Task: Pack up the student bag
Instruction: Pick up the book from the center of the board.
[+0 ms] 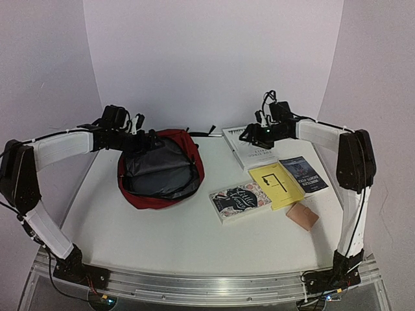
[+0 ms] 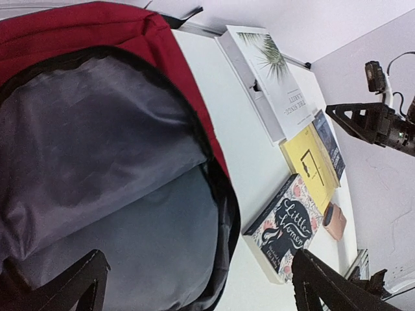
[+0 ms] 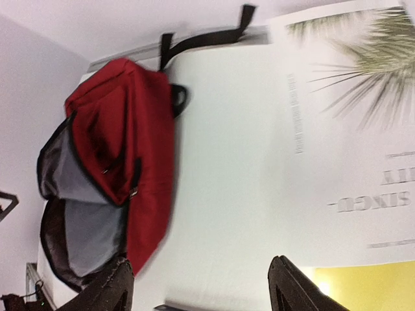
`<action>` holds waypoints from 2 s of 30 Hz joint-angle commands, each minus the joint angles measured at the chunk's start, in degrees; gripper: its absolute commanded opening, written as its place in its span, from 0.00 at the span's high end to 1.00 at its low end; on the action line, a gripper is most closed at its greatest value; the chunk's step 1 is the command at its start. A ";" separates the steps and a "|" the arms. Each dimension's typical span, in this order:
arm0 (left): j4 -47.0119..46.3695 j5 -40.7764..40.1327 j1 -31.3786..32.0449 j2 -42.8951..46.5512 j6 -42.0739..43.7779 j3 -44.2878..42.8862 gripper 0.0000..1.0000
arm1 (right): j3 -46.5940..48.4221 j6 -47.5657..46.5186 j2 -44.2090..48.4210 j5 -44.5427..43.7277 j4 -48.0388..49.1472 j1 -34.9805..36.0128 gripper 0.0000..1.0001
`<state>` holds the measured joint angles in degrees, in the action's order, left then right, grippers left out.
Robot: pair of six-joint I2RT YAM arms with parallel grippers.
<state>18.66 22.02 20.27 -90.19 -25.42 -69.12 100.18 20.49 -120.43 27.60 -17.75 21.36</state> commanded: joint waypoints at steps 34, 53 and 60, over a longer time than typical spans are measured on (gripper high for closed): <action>-8.38 4.00 11.68 -42.29 -6.35 -41.14 0.11 | 0.78 -4.29 -14.58 2.81 -1.39 -8.84 0.32; -8.38 2.76 12.77 -44.65 -5.74 -43.33 0.06 | 6.09 -6.31 -10.08 -7.20 -0.91 -14.11 0.21; -7.65 2.47 12.94 -44.91 -5.32 -44.09 0.06 | 10.39 -4.70 -15.94 -5.35 -0.68 -14.21 0.21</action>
<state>10.98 25.30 32.95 -134.45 -31.56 -109.80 107.76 14.62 -131.99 21.71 -18.40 6.17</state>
